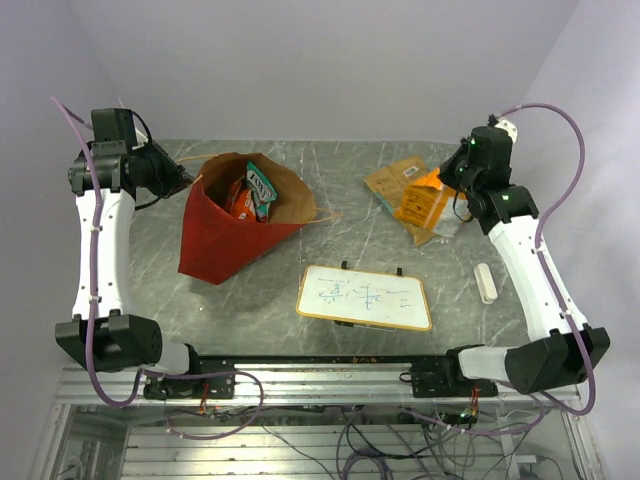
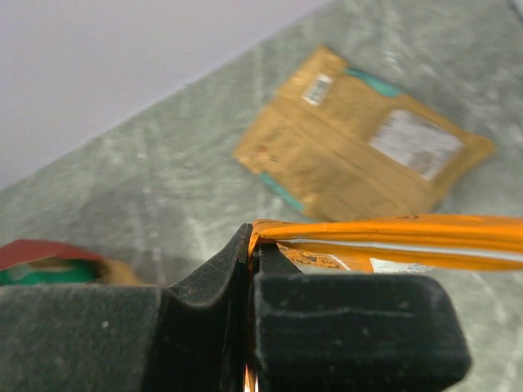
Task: Take the snacks out of the paper bag
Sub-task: Place the snack at the center of the board.
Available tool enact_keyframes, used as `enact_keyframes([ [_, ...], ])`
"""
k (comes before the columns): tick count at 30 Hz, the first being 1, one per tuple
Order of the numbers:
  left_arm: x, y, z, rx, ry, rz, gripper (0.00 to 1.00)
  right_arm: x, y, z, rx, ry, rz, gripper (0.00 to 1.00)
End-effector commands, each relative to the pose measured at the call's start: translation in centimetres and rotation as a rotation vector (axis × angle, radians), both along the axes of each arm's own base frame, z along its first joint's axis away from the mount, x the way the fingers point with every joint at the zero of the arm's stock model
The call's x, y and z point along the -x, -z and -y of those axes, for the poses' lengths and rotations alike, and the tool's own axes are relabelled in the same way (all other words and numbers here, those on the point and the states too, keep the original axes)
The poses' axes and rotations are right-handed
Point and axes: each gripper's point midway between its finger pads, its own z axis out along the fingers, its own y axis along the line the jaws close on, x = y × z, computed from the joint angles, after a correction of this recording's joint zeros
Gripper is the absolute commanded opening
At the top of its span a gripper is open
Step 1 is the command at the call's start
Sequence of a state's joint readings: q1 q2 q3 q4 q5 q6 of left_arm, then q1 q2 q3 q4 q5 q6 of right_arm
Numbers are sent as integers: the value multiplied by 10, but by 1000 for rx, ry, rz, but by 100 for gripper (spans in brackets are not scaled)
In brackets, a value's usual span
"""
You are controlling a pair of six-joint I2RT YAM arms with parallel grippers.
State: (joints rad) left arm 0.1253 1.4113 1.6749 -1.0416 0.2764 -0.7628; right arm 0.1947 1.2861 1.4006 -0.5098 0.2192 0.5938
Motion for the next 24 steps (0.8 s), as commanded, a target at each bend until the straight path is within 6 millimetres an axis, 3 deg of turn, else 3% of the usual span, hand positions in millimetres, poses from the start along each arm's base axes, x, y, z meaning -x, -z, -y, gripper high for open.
enact_keyframes([
  [1, 1, -7, 3, -8, 27, 10, 7, 7, 27, 49, 148, 120, -104, 0],
  [3, 0, -7, 3, -8, 29, 9, 7, 9, 35, 62, 178, 142, -134, 0],
  [8, -2, -5, 5, 3, 34, 3, 7, -1, 48, 73, 263, 88, -157, 0],
  [15, -3, -4, 4, -2, 35, 1, 7, -34, 74, 60, 306, -39, -252, 0],
  [24, -10, -3, 1, -1, 23, 4, 7, -75, 93, 21, 168, -183, -274, 0],
])
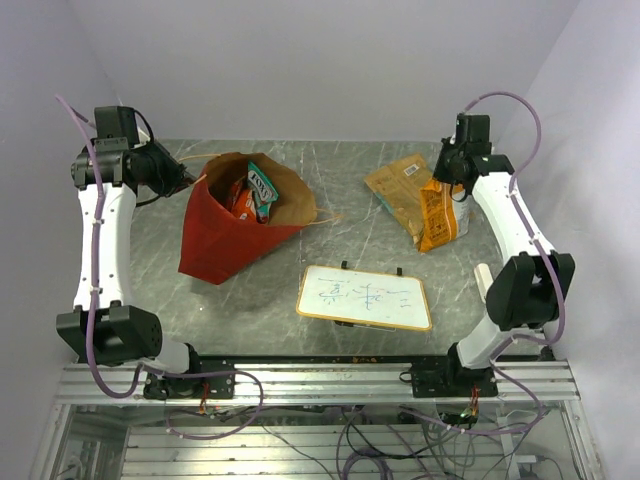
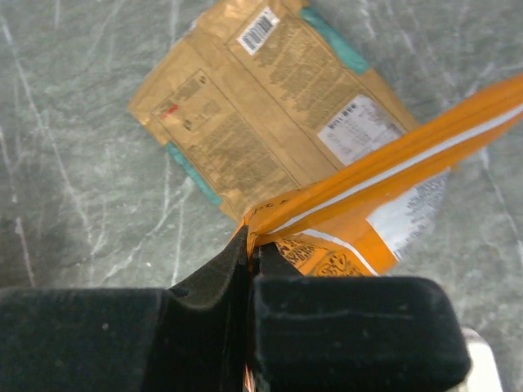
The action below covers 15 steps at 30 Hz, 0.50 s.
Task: Take the snacks out of the paper bag
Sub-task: Place the snack at the center of the board.
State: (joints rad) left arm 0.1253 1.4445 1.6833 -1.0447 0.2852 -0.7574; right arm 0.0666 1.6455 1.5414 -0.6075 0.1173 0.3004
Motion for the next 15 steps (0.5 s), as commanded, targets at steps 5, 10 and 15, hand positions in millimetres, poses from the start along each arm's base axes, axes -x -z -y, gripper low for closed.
enact_keyframes([
  [5, -8, -9, -2, -4, 5, 23, 7, -38, 0, -29, -141, -54, 11, 0],
  [10, -9, -8, -4, -6, 5, 27, 7, -59, 15, -45, -196, -53, -7, 0],
  [15, -9, -7, -7, -14, 1, 22, 7, -80, 42, -59, -232, -41, -54, 0],
])
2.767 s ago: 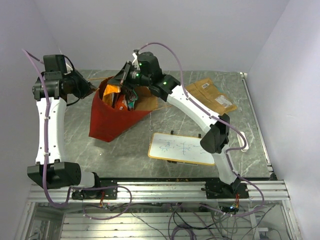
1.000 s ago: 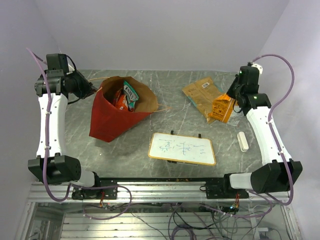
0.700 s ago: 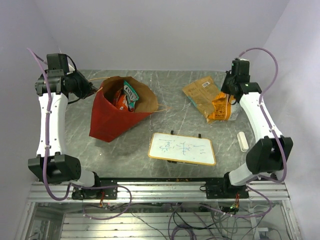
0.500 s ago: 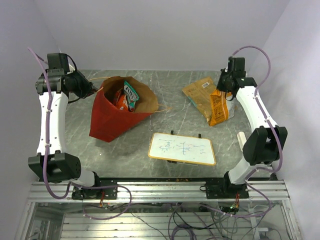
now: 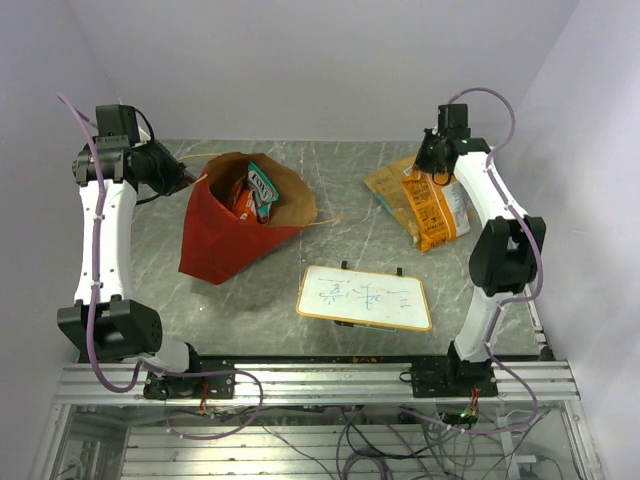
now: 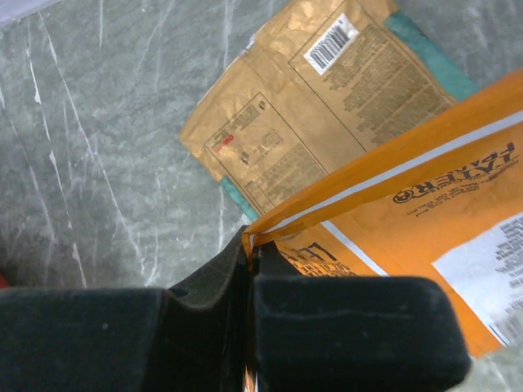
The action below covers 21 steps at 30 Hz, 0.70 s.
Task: Take the snacks out of the paper bag
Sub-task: Place the snack at the center of the board.
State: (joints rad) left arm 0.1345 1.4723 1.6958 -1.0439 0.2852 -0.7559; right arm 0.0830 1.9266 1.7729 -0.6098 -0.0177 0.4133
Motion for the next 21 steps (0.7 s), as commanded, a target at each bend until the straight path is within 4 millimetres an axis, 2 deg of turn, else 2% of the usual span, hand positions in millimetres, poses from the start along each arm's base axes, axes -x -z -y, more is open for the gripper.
enact_keyframes([
  [1, -3, -10, -4, -15, 9, 34, 7, -22, 9, -21, -75, 1, 4, 0],
  [2, -3, -10, -4, -14, 8, 33, 7, -27, 23, -23, -87, 2, -17, 0],
  [8, -3, -1, -3, -5, 17, 19, 7, -52, 66, -35, -136, 25, -54, 0],
  [14, -4, 8, -5, -18, 19, -10, 7, -65, 118, -44, -173, 40, -103, 0],
  [17, -5, 9, -4, -14, 26, -9, 7, -67, 133, -45, -179, 44, -117, 0],
  [21, -2, 12, -3, -3, 28, -7, 7, -70, 143, -50, -203, 35, -123, 0],
])
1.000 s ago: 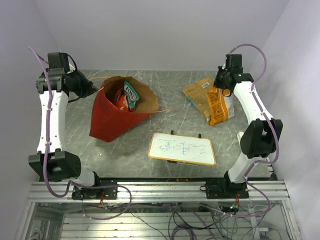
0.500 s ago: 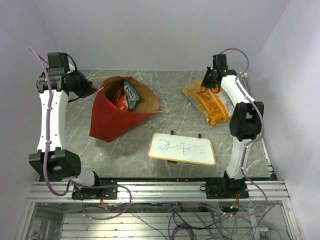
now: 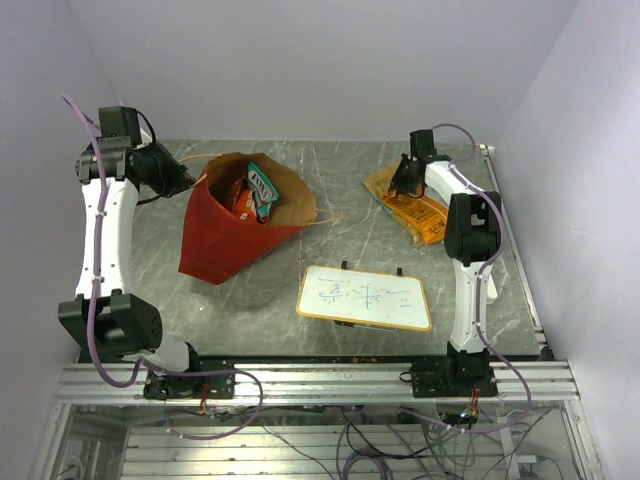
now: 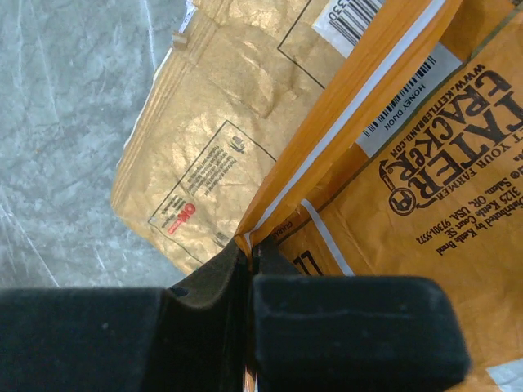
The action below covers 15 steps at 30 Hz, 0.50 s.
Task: Take the snacks out of the paper bag
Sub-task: Place the snack at the center of the board.
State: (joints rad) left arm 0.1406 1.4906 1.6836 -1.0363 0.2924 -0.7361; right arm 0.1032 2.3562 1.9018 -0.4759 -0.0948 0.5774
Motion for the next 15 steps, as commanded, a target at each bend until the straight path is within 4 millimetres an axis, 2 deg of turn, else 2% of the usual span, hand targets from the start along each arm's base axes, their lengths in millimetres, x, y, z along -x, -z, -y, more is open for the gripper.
enact_keyframes([
  [1, 1, 2, 1, 5, 19, 13, 7, -19, -11, -17, -66, -14, 69, 0],
  [5, 0, -5, 2, 6, 27, 42, 7, -19, -14, -25, -112, -21, 71, 0],
  [7, 0, -9, 3, 8, 33, 62, 7, -19, -20, -27, -120, -25, 79, 4],
  [8, 1, -10, 4, 12, 33, 68, 7, -19, -25, -27, -120, -31, 84, 10],
  [12, 4, -11, 8, 31, 49, 72, 7, -13, -44, -15, -79, -42, 82, 53],
  [15, 6, -13, 11, 47, 57, 72, 7, -3, -70, -9, -77, -75, 82, 73],
])
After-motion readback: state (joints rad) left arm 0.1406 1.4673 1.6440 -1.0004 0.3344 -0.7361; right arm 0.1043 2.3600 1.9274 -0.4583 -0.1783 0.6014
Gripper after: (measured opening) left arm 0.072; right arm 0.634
